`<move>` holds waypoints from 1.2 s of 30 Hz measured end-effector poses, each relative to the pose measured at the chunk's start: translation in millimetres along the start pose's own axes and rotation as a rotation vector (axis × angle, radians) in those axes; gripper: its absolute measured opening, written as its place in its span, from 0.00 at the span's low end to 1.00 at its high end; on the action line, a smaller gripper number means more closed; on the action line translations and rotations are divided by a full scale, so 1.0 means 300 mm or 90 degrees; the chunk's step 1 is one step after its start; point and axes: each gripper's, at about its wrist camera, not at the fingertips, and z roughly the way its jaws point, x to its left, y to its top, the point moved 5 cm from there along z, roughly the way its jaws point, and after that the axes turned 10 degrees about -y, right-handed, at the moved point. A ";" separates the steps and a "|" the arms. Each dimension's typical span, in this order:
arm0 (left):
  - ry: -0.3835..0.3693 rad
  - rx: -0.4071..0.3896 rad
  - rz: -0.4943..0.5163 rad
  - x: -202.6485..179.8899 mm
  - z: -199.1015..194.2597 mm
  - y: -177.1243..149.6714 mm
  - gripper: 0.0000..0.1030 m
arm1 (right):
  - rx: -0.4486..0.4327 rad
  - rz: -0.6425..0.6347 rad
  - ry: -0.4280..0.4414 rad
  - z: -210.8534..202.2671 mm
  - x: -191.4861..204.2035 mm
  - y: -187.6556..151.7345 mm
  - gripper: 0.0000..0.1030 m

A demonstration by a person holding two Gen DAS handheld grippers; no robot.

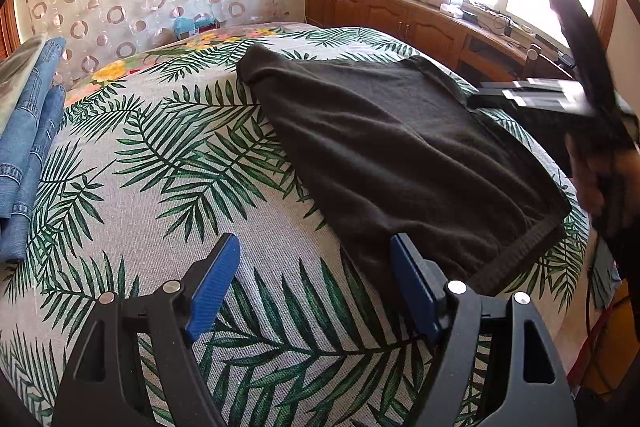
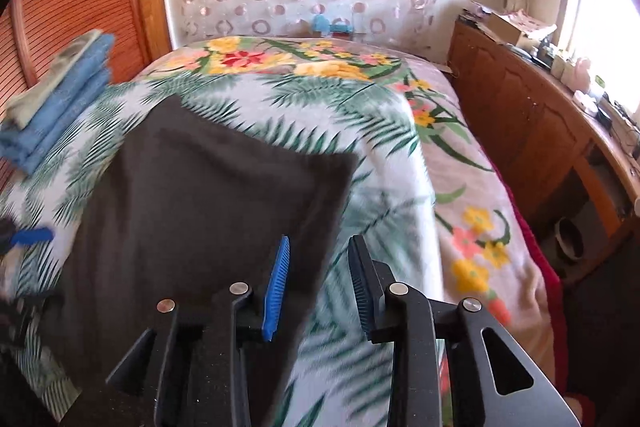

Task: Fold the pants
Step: 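Move the left gripper to the shorts' hem and close on it, then hold the black shorts' hem with the left gripper while the right gripper grasps the waistband edge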

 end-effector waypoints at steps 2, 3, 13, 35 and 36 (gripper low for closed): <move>0.000 0.000 0.000 0.000 0.000 0.000 0.76 | 0.001 -0.004 0.013 -0.036 0.014 -0.049 0.31; 0.001 -0.001 0.000 0.000 -0.002 0.001 0.76 | 0.002 -0.006 0.017 -0.049 0.020 -0.066 0.31; -0.017 -0.043 -0.001 -0.026 -0.050 0.014 0.67 | 0.008 0.013 0.011 -0.100 0.014 -0.161 0.38; -0.079 0.003 0.001 -0.106 -0.008 -0.014 0.09 | -0.007 0.017 0.010 -0.107 0.044 -0.185 0.40; -0.082 -0.004 0.001 -0.108 -0.016 -0.011 0.08 | -0.007 0.019 0.009 -0.107 0.044 -0.185 0.40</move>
